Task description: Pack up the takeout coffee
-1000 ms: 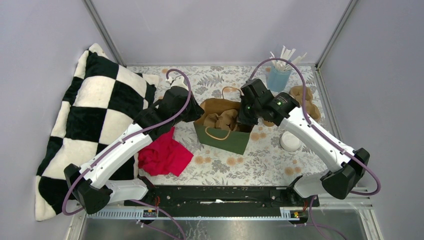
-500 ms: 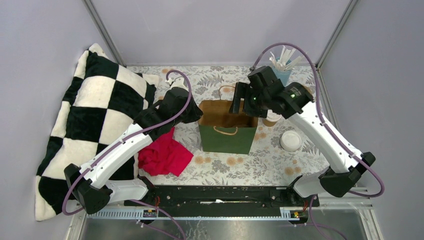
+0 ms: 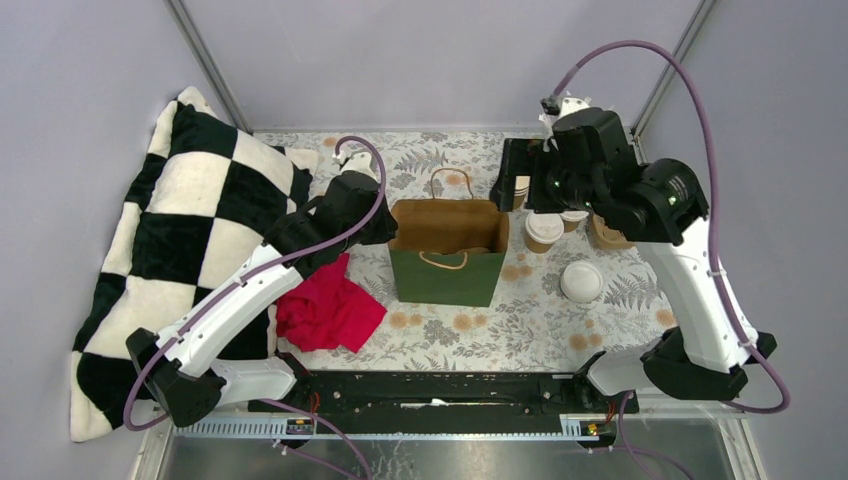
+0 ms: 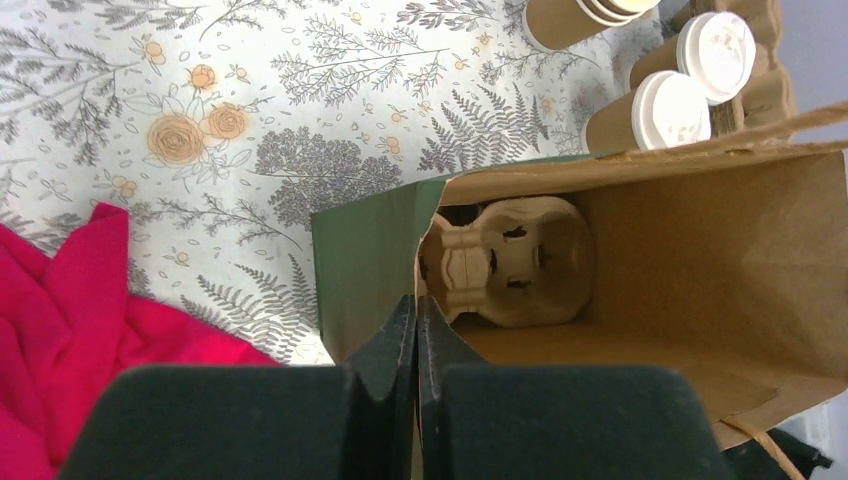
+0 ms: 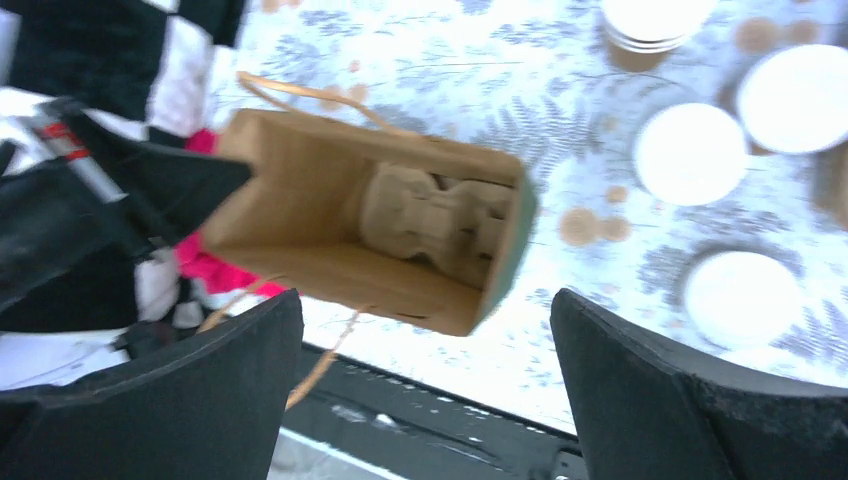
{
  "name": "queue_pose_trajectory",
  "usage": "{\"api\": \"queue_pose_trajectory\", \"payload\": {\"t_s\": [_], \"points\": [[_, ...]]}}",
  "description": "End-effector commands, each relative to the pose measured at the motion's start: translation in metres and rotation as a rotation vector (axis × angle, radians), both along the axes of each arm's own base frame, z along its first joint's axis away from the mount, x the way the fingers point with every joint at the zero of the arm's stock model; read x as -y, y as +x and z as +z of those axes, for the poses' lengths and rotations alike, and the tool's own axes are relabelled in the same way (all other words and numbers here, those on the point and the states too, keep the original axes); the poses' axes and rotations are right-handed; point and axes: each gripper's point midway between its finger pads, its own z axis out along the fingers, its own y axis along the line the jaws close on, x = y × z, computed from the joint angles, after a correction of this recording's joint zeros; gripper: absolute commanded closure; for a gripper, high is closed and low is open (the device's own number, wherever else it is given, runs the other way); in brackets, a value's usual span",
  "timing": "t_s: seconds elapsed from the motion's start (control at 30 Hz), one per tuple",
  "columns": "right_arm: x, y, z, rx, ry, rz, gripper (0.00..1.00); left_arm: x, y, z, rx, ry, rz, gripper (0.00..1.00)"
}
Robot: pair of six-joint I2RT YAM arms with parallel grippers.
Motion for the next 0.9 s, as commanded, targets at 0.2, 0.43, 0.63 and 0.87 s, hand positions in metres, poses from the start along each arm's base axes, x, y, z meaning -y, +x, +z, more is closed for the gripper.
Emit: {"api": "queue_pose_trajectory", "payload": {"t_s": [0.2,0.43,0.63,0.87], "points": [[0.022,-0.001,-0.082,-0.246,-0.024,0.019,0.00,0.008,0.022,0.051,0.167,-0.001,-0.077,1.00],[0.020,-0.004,-0.117,-0.372,-0.039,-0.142,0.09,0.018,0.023,0.044,0.112,-0.049,-0.059,1.00],[0.031,0.018,-0.131,-0.274,-0.228,-0.283,0.57,0.011,0.027,0.046,0.090,-0.049,0.016,1.00],[0.024,0.017,-0.078,-0.205,-0.327,-0.192,1.00,-0.001,0.019,0.079,0.077,-0.071,0.071,1.00]]}}
